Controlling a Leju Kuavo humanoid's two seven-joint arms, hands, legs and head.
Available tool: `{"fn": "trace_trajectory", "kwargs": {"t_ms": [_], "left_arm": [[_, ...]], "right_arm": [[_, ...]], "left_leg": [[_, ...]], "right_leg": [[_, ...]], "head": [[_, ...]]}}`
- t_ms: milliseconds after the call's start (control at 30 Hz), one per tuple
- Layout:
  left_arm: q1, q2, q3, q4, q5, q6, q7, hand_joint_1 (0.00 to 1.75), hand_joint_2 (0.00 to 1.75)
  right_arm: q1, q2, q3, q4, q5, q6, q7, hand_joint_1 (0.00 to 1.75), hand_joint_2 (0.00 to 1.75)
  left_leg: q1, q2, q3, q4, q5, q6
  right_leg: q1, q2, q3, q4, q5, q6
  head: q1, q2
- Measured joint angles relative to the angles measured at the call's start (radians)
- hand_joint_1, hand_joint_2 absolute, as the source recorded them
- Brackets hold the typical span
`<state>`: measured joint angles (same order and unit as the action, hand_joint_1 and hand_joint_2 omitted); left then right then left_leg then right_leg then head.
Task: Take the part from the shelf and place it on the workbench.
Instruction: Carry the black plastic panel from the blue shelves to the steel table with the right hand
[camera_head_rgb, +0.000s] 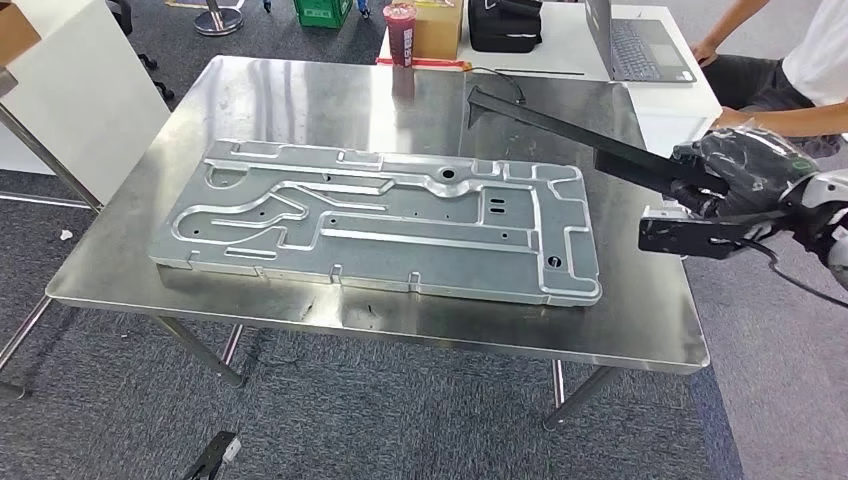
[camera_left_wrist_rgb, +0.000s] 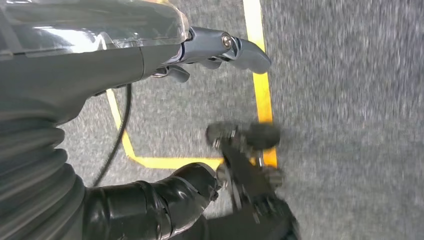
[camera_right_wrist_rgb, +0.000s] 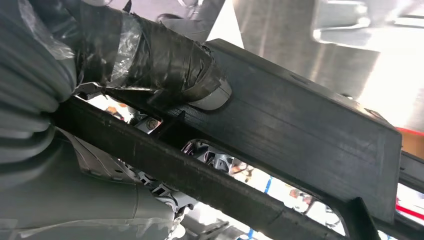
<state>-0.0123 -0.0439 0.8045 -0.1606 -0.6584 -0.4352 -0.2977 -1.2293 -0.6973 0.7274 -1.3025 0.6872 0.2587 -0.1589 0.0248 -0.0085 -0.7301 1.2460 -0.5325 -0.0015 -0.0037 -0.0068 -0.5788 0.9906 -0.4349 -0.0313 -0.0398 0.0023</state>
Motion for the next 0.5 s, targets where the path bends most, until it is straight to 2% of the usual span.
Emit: {"fn": "trace_trajectory", "kwargs": {"t_ms": [33,67,100,133,200,233,367,433,500], "left_arm": [[0.0,0.0,0.0,0.0,-0.002,0.0,-0.001,0.0,1.75],[0.001,0.0,0.0,0.0,-0.003,0.001,-0.002,0.0,1.75],[0.001,0.0,0.0,0.0,-0.004,0.0,-0.002,0.0,1.75],[0.001,0.0,0.0,0.0,-0.004,0.0,-0.003,0.0,1.75],[0.0,0.0,0.0,0.0,-0.004,0.0,-0.006,0.0,1.75],[0.0,0.0,0.0,0.0,-0.005,-0.001,-0.007,0.0,1.75],[0.001,0.0,0.0,0.0,-0.006,-0.009,-0.008,0.0,1.75],[0.001,0.0,0.0,0.0,-0.007,-0.014,-0.008,0.0,1.75],[0.0,0.0,0.0,0.0,-0.008,-0.016,-0.006,0.0,1.75]], "right_arm": [[-0.001,0.016,0.014,0.027,0.013,-0.014,0.0,1.75,1.75],[0.0,0.03,0.026,0.051,0.022,-0.025,0.0,1.75,1.75],[0.001,0.042,0.038,0.072,0.028,-0.034,0.0,1.75,1.75],[0.002,0.053,0.047,0.089,0.032,-0.04,0.0,1.75,1.75],[0.001,0.067,0.06,0.112,0.036,-0.048,0.0,1.75,1.75],[0.0,0.071,0.065,0.122,0.038,-0.05,0.001,1.75,1.75],[0.009,0.091,0.079,0.154,0.053,-0.064,0.007,1.75,1.75],[0.02,0.106,0.082,0.174,0.068,-0.09,0.014,1.75,1.75],[0.037,0.13,0.086,0.204,0.089,-0.123,0.021,1.75,1.75]], "left_leg": [[0.0,0.0,-0.023,0.04,-0.007,-0.002],[0.0,0.001,-0.03,0.046,0.003,-0.003],[0.0,0.001,-0.017,0.012,0.032,-0.003],[0.0,0.002,0.012,-0.051,0.068,-0.002],[-0.003,0.002,0.066,-0.162,0.108,0.005],[-0.005,0.002,0.078,-0.187,0.112,0.009],[-0.004,0.001,0.086,-0.206,0.114,0.026],[0.002,0.002,0.093,-0.218,0.118,0.034],[0.003,0.003,0.096,-0.221,0.117,0.037]], "right_leg": [[0.001,0.002,0.0,0.004,-0.003,-0.001],[0.002,0.004,0.0,0.008,-0.007,-0.001],[0.002,0.006,0.0,0.014,-0.012,0.001],[0.002,0.008,0.0,0.022,-0.018,0.004],[0.006,0.008,-0.004,0.04,-0.032,0.013],[0.008,0.008,-0.007,0.046,-0.036,0.018],[0.006,0.008,-0.015,0.055,-0.046,0.033],[0.001,0.008,-0.046,0.122,-0.083,0.043],[-0.007,0.008,-0.113,0.251,-0.134,0.054]], "head": [[0.0,0.0],[0.0,0.0],[0.0,0.0],[0.0,0.0],[0.001,0.0],[0.002,0.0],[0.001,0.0],[0.002,0.0],[0.002,0.0]]}}
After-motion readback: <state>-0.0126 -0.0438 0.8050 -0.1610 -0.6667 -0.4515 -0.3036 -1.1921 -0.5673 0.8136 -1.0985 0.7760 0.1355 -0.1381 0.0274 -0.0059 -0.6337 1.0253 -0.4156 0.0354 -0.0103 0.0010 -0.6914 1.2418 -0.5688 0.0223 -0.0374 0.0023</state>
